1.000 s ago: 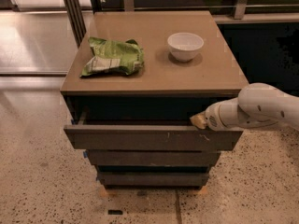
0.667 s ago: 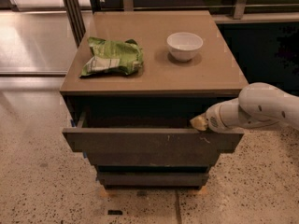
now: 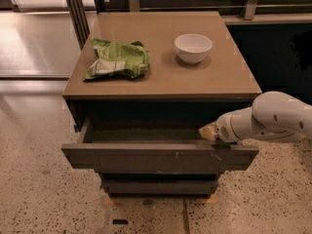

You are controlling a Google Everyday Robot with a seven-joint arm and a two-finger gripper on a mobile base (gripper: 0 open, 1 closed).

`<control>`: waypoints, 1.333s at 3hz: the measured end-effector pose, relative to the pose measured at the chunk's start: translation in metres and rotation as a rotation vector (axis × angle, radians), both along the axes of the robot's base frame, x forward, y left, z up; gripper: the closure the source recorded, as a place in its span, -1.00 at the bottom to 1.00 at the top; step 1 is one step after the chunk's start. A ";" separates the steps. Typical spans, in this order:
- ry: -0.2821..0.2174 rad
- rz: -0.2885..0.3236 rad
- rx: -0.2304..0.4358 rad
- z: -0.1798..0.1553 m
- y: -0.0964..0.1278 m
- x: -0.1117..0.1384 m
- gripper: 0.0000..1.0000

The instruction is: Open top drawer

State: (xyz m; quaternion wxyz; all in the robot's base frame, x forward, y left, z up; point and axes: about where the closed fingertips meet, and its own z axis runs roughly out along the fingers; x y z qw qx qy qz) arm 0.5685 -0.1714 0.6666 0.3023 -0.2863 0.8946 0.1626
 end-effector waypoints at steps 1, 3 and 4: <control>0.010 -0.016 0.062 -0.007 0.005 -0.032 1.00; 0.018 -0.027 0.133 -0.012 0.011 -0.062 1.00; 0.020 -0.028 0.167 -0.014 0.016 -0.073 1.00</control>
Offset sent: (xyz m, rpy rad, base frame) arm -0.1763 0.0223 -0.0348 0.3684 0.0497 -0.0874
